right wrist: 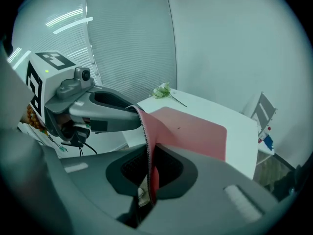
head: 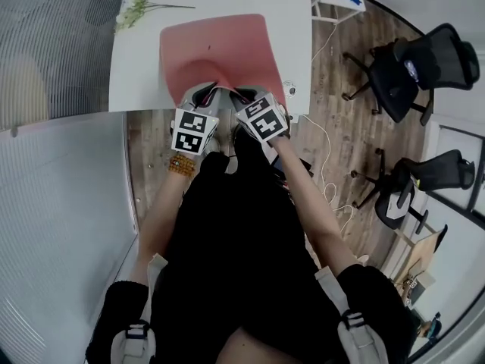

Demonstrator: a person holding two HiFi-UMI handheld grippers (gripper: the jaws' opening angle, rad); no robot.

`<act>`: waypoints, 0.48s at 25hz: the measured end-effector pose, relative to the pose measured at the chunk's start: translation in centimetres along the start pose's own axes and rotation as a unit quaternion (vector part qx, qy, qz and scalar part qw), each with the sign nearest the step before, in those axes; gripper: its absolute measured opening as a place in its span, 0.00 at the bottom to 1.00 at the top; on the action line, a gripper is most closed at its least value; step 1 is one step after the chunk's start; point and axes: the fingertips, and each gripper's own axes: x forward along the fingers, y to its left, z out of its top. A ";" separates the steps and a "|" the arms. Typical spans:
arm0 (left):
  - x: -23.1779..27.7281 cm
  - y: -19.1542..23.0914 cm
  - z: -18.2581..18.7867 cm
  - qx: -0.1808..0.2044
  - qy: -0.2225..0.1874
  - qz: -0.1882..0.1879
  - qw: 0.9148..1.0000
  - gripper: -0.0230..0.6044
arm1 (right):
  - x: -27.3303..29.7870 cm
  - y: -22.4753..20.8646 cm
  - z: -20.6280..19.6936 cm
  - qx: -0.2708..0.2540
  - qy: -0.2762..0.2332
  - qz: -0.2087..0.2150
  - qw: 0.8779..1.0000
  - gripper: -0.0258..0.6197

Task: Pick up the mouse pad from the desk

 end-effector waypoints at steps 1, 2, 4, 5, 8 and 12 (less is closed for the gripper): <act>-0.2 -0.3 0.6 0.003 -0.007 -0.007 1.000 0.07 | -0.5 -0.3 0.3 0.007 -0.010 -0.003 1.000 0.10; -0.4 -0.6 1.4 0.005 -0.015 -0.014 1.000 0.07 | -1.2 -0.8 0.7 0.017 -0.023 -0.006 1.000 0.10; -0.7 -1.3 3.1 0.006 -0.035 -0.026 0.999 0.07 | -2.8 -1.8 1.7 0.038 -0.052 -0.012 0.998 0.10; -0.9 -1.5 4.0 0.006 -0.045 -0.029 0.999 0.07 | -3.6 -2.2 2.3 0.045 -0.064 -0.016 0.997 0.10; -1.6 -1.8 6.6 0.006 -0.076 -0.033 0.997 0.07 | -5.5 -2.8 4.3 0.042 -0.094 -0.030 0.994 0.10; -2.9 -2.0 10.1 0.015 -0.109 -0.040 0.993 0.07 | -8.0 -3.0 6.7 0.036 -0.132 -0.042 0.990 0.10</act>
